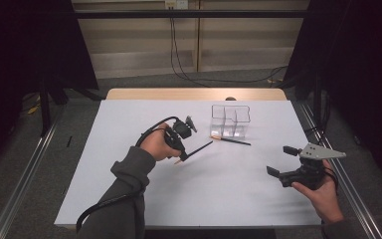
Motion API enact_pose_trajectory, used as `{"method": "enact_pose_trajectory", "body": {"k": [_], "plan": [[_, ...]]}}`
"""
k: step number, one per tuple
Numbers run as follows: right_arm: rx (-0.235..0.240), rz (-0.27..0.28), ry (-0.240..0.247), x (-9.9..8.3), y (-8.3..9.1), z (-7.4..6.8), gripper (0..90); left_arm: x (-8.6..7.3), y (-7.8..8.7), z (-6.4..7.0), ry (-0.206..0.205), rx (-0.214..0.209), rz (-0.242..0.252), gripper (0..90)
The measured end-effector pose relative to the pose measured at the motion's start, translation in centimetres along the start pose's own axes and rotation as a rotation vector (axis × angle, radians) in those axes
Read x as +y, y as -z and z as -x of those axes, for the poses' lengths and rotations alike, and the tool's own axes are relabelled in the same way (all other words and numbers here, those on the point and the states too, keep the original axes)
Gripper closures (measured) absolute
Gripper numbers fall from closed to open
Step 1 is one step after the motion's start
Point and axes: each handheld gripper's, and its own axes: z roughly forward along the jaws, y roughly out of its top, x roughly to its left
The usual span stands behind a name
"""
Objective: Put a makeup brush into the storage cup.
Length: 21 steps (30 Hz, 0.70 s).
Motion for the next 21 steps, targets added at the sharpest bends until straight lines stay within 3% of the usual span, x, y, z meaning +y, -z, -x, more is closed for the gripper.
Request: {"method": "enact_pose_trajectory", "body": {"k": [10,21], "plan": [[0.052,-0.060,0.023,1.0,-1.2,0.3,0.5,0.5,0.5,1.2,-0.042,-0.024,0.010,83.9],[0.113,-0.138,0.101,3.1,-2.2,-0.1,2.0,0.9,0.5,2.2,-0.087,-0.040,0.004,83.9]]}}
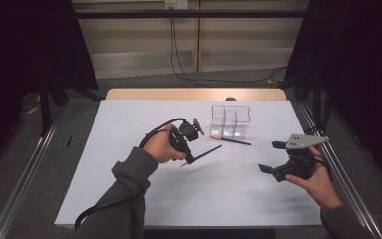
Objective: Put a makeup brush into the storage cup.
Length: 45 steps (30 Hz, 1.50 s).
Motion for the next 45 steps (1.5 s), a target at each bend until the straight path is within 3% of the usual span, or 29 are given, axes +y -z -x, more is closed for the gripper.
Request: {"method": "enact_pose_trajectory", "body": {"k": [8,29,42,45], "plan": [[0.025,-0.065,0.039,1.0,-0.7,-0.1,2.3,0.6,0.2,0.7,-0.025,-0.012,0.008,83.9],[0.065,-0.144,0.137,2.7,-2.1,-0.4,6.0,2.0,-0.2,2.3,-0.100,-0.025,-0.008,83.9],[0.090,-0.159,0.158,3.8,-2.8,-0.8,9.8,2.2,-0.4,2.9,-0.121,-0.035,0.000,83.9],[0.117,-0.158,0.179,3.9,-3.0,-1.0,11.8,2.3,-0.4,3.0,-0.132,-0.035,-0.005,83.9]]}}
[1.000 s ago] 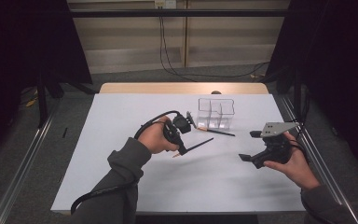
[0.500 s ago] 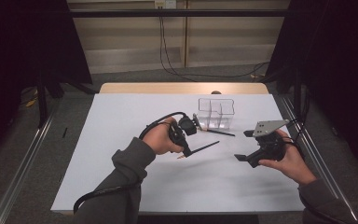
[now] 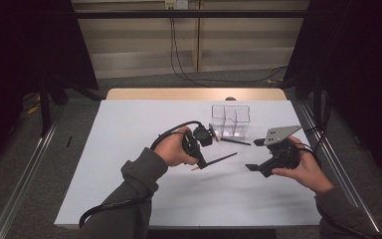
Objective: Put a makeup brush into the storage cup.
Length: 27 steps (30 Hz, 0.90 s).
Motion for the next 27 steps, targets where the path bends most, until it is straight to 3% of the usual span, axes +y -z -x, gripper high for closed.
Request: {"method": "enact_pose_trajectory", "body": {"k": [10,13,27], "plan": [[0.032,0.002,0.018,0.4,-0.5,-0.1,19.8,0.5,-0.2,0.5,-0.010,-0.006,0.008,83.9],[0.050,-0.004,0.034,0.6,-0.6,-0.1,26.8,0.7,-0.3,0.7,-0.025,-0.009,-0.001,83.9],[0.072,-0.035,0.071,1.3,-1.1,-0.6,31.8,1.5,-0.8,1.5,-0.062,-0.013,0.005,83.9]]}}
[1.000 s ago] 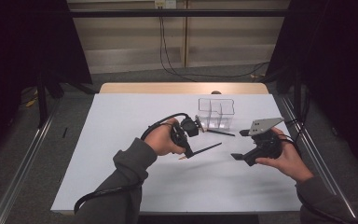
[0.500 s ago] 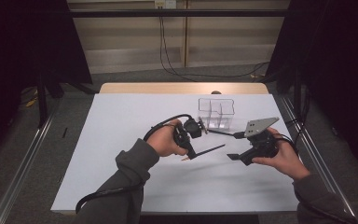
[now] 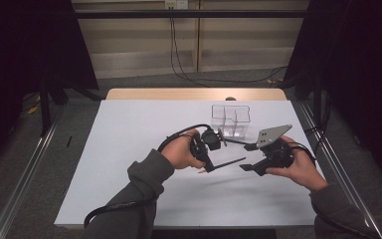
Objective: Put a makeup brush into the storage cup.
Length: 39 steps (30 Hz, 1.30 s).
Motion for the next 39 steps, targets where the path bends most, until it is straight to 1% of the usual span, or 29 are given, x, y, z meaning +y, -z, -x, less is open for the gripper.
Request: {"method": "enact_pose_trajectory", "body": {"k": [1,2,4,6,8,9,10,11,13,15,16,18,20,21,25,27,29,31,34,37,38,39], "plan": [[0.000,-0.003,0.003,0.0,0.0,0.0,32.5,0.1,0.0,0.0,-0.009,0.002,-0.007,83.9],[0.002,-0.006,0.007,0.0,-0.1,-0.1,33.3,0.1,0.0,0.0,-0.006,-0.002,0.000,83.9],[0.008,-0.013,0.016,0.0,-0.2,-0.1,34.8,0.2,-0.1,0.2,-0.014,-0.002,0.005,83.9],[0.010,-0.018,0.022,0.1,-0.4,-0.2,36.4,0.4,-0.1,0.3,-0.020,-0.010,0.003,83.9],[0.018,-0.018,0.037,0.1,-0.5,-0.3,38.7,0.5,-0.1,0.4,-0.018,-0.008,0.011,83.9],[0.017,-0.025,0.045,0.2,-0.6,-0.3,39.6,0.6,-0.1,0.4,-0.023,-0.008,0.004,83.9],[0.020,-0.029,0.056,0.3,-0.6,-0.4,41.4,0.6,-0.1,0.4,-0.020,-0.010,0.007,83.9],[0.029,-0.033,0.061,0.3,-0.7,-0.6,42.9,0.6,-0.1,0.3,-0.028,-0.017,0.009,83.9],[0.029,-0.048,0.082,0.5,-0.9,-0.8,44.2,0.7,-0.2,0.4,-0.023,-0.015,0.015,83.9],[0.026,-0.052,0.105,0.6,-1.0,-0.9,45.4,0.8,-0.2,0.4,-0.024,-0.017,0.015,83.9],[0.028,-0.055,0.101,0.7,-1.0,-1.0,45.7,0.8,-0.2,0.5,-0.024,-0.018,0.017,83.9],[0.029,-0.045,0.103,0.8,-1.0,-1.0,47.5,0.8,-0.2,0.5,-0.025,-0.031,0.023,83.9],[0.028,-0.054,0.106,0.9,-1.1,-1.0,49.8,0.9,-0.2,0.5,-0.029,-0.032,0.024,83.9],[0.028,-0.060,0.112,0.9,-1.2,-1.0,50.7,0.9,-0.2,0.5,-0.023,-0.031,0.029,83.9],[0.031,-0.077,0.133,1.0,-1.2,-1.1,54.7,1.0,0.0,0.5,-0.030,-0.030,0.031,83.9],[0.034,-0.079,0.136,1.1,-1.2,-1.2,58.1,1.0,0.0,0.6,-0.026,-0.033,0.045,83.9],[0.031,-0.082,0.139,1.1,-1.2,-1.2,60.1,1.1,0.1,0.6,-0.031,-0.035,0.043,83.9],[0.033,-0.094,0.144,1.1,-1.3,-1.3,65.0,1.1,0.2,0.7,-0.027,-0.035,0.044,83.9],[0.020,-0.105,0.156,1.1,-1.4,-1.3,70.3,1.1,0.1,0.6,-0.032,-0.044,0.048,83.9],[0.017,-0.113,0.157,1.0,-1.4,-1.3,71.9,1.1,0.2,0.6,-0.034,-0.044,0.046,83.9],[0.024,-0.119,0.157,1.0,-1.4,-1.4,72.5,1.0,0.2,0.6,-0.028,-0.050,0.056,83.9],[0.024,-0.119,0.163,1.0,-1.4,-1.4,73.0,1.0,0.2,0.5,-0.036,-0.052,0.056,83.8]]}}
